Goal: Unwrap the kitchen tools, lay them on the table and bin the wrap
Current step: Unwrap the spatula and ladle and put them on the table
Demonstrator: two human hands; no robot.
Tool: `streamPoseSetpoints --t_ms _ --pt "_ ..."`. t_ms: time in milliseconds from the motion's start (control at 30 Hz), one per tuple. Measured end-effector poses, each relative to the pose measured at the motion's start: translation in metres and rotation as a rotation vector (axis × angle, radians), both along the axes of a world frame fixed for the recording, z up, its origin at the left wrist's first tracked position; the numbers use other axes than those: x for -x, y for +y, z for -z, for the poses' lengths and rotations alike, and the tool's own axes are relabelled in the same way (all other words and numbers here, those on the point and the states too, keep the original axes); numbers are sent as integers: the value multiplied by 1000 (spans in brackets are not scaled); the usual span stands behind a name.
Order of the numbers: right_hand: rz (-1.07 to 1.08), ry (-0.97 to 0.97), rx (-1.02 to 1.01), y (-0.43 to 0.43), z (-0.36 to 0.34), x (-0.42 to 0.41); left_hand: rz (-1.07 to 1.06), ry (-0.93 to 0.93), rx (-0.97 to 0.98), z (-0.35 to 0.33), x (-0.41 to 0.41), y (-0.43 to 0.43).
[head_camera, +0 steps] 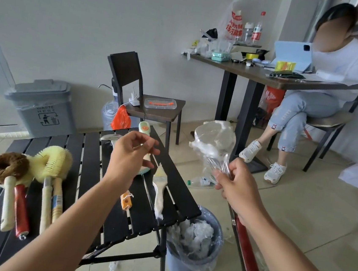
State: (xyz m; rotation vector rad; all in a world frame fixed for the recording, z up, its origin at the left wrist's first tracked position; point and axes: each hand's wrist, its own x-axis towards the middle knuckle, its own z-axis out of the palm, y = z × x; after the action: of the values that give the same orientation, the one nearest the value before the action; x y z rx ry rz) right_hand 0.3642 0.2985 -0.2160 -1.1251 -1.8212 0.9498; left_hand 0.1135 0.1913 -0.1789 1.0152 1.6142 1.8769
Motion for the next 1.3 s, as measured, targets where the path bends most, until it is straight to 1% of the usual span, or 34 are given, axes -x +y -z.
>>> streamPoseSetpoints --t_ms 100,167,200,267,367,467,533,633,733,800,900,1000,1100,1167,1233,1300 --pt "-34 -24 -37 -4 -5 -1 26 176 68 4 -6 -3" --pt "-56 -64 -109 -10 -7 3 38 278 54 6 -20 -3" --pt "-59 -82 -159 -14 -9 6 43 296 41 6 -27 -3" --pt "-60 -109 -253 -19 -12 9 47 254 18 5 -37 -2" --pt "-76 -117 -346 -28 -15 11 77 114 16 7 -43 -1" --pt "-91 -102 -386 -30 -14 11 88 81 -23 8 -42 -1" --pt "-101 -82 -378 -29 -13 10 86 76 -58 7 -39 -1" --pt "-115 -76 -381 -28 -12 10 104 89 -48 4 -35 -3" --pt "-113 -94 -345 -24 -10 9 55 191 -4 3 -34 -2" --pt "-132 -102 -252 -20 -9 10 31 261 -20 3 -37 -1" --pt "-184 -24 -45 -18 -5 11 -10 307 -76 4 -42 0" --pt "-207 63 54 -15 -3 11 -35 245 -100 5 -43 2" --pt "-216 85 89 -12 0 12 -53 163 -70 7 -43 5" --pt "-201 76 85 -8 0 11 -82 33 -81 5 -37 5" --pt "-154 94 78 -5 -3 5 -110 -106 -141 2 -21 4" --pt "-132 87 30 -3 -6 -2 -86 -61 -170 1 -6 1"
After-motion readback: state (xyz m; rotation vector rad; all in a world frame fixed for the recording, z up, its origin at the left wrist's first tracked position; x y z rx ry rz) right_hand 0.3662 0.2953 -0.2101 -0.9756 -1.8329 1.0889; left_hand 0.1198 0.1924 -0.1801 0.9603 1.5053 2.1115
